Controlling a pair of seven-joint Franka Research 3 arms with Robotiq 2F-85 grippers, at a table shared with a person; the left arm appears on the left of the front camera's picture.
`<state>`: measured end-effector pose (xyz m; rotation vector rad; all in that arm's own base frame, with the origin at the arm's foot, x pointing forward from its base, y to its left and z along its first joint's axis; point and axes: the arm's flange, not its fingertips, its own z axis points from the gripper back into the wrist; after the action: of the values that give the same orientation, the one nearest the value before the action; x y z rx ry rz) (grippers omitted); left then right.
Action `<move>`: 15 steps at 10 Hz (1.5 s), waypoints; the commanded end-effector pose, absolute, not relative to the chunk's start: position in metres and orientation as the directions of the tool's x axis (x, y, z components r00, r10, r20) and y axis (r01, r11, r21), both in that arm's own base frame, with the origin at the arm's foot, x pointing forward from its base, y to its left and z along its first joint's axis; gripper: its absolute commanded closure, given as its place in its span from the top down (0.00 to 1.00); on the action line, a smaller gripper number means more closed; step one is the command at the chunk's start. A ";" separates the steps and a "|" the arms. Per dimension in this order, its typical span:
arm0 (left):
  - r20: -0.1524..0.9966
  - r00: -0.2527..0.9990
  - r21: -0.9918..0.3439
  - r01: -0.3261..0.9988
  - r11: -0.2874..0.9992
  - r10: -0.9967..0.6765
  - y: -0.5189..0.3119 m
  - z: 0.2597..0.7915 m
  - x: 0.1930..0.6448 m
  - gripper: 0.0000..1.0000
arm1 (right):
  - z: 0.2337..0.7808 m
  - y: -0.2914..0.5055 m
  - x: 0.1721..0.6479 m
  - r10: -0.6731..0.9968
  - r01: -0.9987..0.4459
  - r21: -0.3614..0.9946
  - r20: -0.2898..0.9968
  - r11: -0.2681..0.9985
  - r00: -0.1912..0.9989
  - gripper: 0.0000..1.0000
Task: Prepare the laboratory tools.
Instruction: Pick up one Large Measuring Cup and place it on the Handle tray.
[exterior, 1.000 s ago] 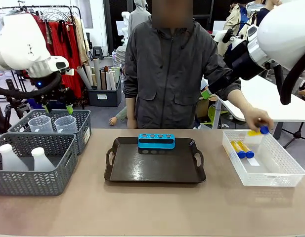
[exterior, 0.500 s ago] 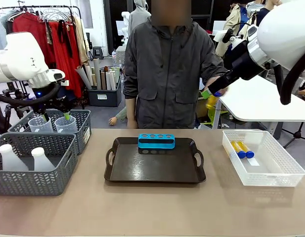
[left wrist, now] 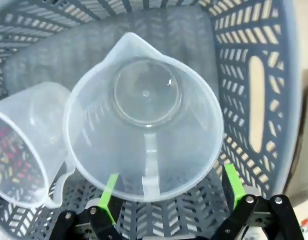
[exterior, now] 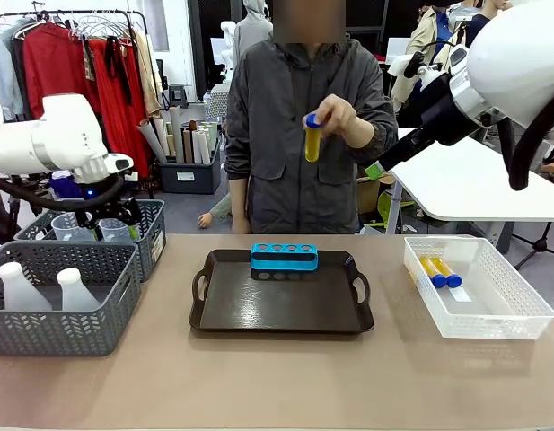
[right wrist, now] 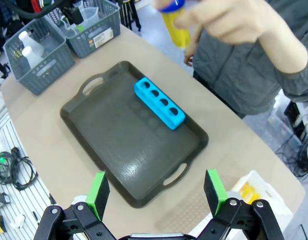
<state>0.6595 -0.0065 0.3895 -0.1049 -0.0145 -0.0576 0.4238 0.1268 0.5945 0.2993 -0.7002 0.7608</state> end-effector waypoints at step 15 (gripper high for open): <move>0.079 0.992 -0.022 0.100 0.995 -0.098 -0.001 0.476 0.619 0.00 | 0.598 0.128 0.424 0.514 -0.709 0.018 0.675 0.705 0.529 1.00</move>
<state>0.6384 -0.0008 0.4630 -0.0457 -0.0617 -0.0605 0.4239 0.1267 0.5943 0.2992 -0.6995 0.7607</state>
